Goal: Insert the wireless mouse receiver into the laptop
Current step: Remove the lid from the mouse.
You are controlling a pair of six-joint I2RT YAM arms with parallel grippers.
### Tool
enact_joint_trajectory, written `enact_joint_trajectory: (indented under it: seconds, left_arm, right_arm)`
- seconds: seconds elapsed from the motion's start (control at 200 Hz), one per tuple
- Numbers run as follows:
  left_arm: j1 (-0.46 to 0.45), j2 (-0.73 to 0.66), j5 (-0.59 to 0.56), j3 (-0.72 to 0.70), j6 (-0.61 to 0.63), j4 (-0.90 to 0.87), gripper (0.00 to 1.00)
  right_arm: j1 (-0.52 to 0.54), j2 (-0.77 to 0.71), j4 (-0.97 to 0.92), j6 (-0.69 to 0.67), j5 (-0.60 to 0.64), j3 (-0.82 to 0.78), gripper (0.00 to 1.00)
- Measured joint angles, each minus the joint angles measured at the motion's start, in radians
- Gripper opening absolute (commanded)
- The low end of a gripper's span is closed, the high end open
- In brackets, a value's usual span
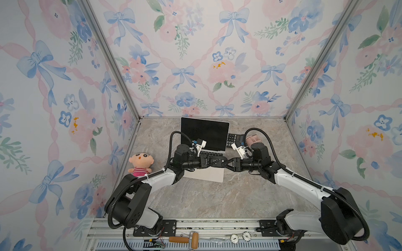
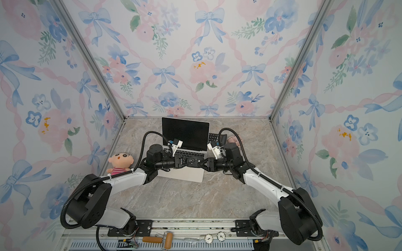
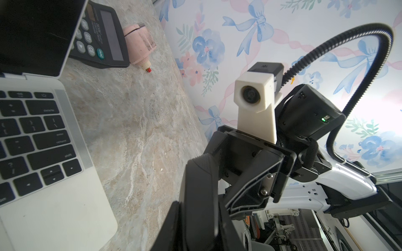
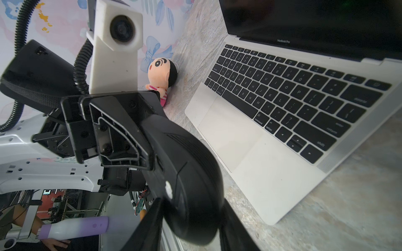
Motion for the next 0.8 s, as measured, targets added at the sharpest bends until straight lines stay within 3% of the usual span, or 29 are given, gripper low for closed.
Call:
enact_joint_trajectory:
  seconds: [0.065, 0.145, 0.285, 0.405, 0.455, 0.525, 0.585, 0.635, 0.8]
  left_arm:
    - [-0.004, 0.000, 0.006, 0.000, 0.000, 0.001, 0.00]
    - [-0.014, 0.000, 0.014, 0.000, 0.000, 0.002, 0.00]
    - [-0.022, 0.000, 0.020, 0.000, 0.000, -0.003, 0.00]
    - [-0.020, -0.001, 0.022, 0.000, 0.003, -0.006, 0.00]
    - [-0.018, -0.002, 0.024, 0.000, 0.003, -0.007, 0.00]
    - [-0.013, -0.006, 0.024, 0.000, 0.003, -0.008, 0.00]
    - [-0.008, -0.012, 0.024, 0.000, 0.003, -0.008, 0.00]
    - [-0.004, -0.018, 0.024, 0.000, 0.003, -0.008, 0.00]
    - [0.000, -0.021, 0.016, 0.000, 0.003, -0.019, 0.00]
  right_arm:
    - [0.000, 0.000, 0.011, 0.010, 0.002, -0.006, 0.63]
    - [0.001, 0.000, 0.017, 0.010, 0.008, -0.008, 0.66]
    - [0.017, 0.000, 0.018, -0.002, 0.007, -0.007, 0.50]
    - [0.023, 0.002, 0.016, -0.001, 0.003, 0.000, 0.45]
    - [0.022, 0.002, 0.016, 0.000, 0.002, 0.000, 0.51]
    - [0.023, 0.001, 0.013, -0.008, 0.004, 0.000, 0.66]
    - [0.023, 0.001, 0.003, -0.005, 0.008, 0.000, 0.69]
    - [0.023, 0.001, -0.004, -0.011, 0.008, 0.000, 0.67]
    - [0.023, -0.006, -0.009, -0.019, 0.006, 0.000, 0.45]
